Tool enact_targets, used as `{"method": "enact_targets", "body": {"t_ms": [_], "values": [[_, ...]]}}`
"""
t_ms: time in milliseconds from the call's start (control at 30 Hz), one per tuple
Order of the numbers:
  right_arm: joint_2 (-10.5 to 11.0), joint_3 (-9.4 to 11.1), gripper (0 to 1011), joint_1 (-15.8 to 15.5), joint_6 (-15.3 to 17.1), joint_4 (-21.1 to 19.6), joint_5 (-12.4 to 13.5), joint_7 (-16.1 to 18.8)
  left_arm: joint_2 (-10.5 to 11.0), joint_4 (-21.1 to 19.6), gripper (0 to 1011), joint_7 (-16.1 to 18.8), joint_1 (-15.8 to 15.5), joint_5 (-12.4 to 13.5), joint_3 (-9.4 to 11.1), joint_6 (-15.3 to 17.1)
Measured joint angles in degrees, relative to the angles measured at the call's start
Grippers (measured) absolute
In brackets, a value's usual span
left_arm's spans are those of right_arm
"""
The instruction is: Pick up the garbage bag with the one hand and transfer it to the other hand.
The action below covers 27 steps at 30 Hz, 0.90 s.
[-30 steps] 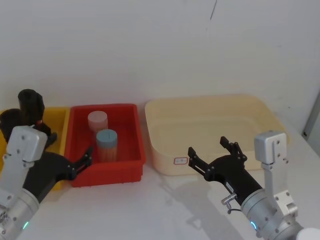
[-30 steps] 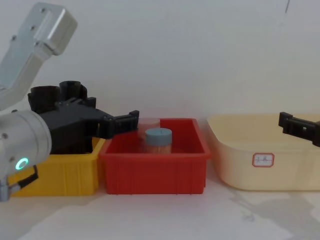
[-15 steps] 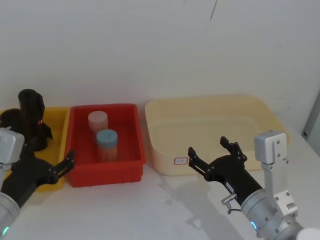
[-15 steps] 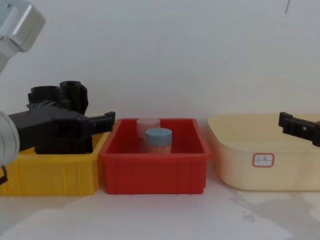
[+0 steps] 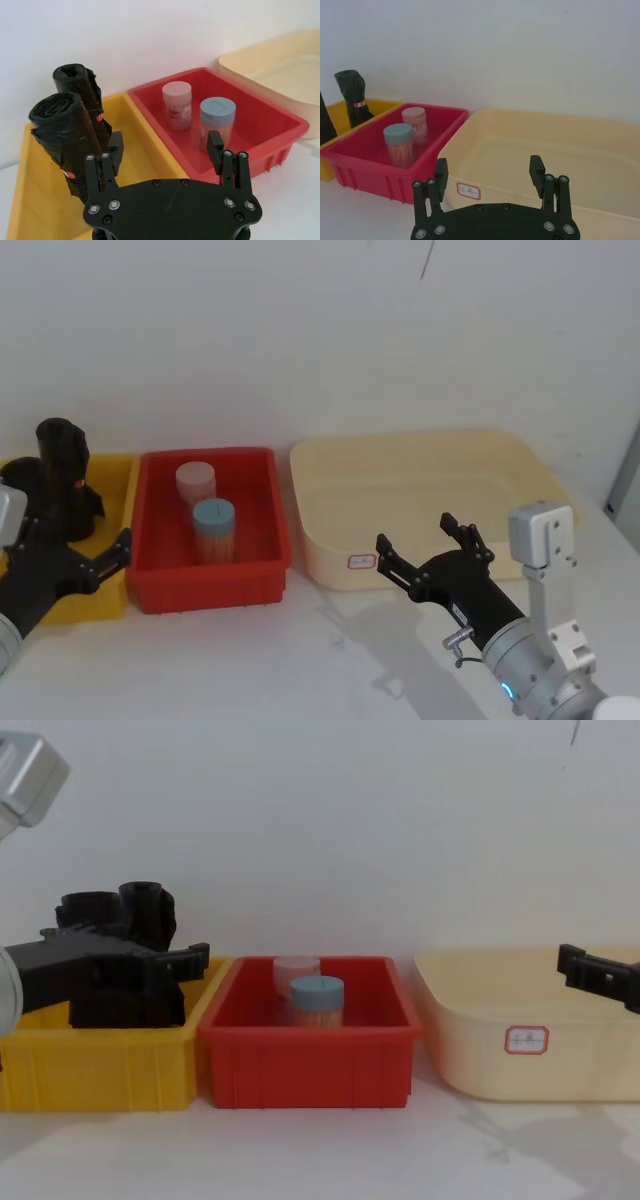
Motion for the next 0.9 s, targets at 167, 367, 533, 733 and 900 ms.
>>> {"method": "enact_targets", "body": {"t_ms": [167,367,533,733,900], "values": [[0.0,0.0,1001,0.0,0.0,0.0,0.0,0.0,-0.26,1.0,1001,-0.35,-0.64,-0.16,-0.45,0.27],[0.0,0.0,1001,0.0,0.0,0.0,0.0,0.0,-0.34,0.77,1001,-0.39,-0.28,-0.21,-1.04,0.94],[0.0,0.0,1001,0.0,0.0,0.0,0.0,0.0,-0.33,-0.39,1001,0.05,0.74,-0.2,-1.56,1.59],[0.0,0.0,1001,0.0,0.0,0.0,0.0,0.0,-0.17,-2.04,1001,0.75,2.09,-0.2,-2.52,2.57],[0.0,0.0,1001,0.0,0.0,0.0,0.0,0.0,0.15,-3.16,1001,1.1,2.88,-0.23,-3.44,3.35]]}}
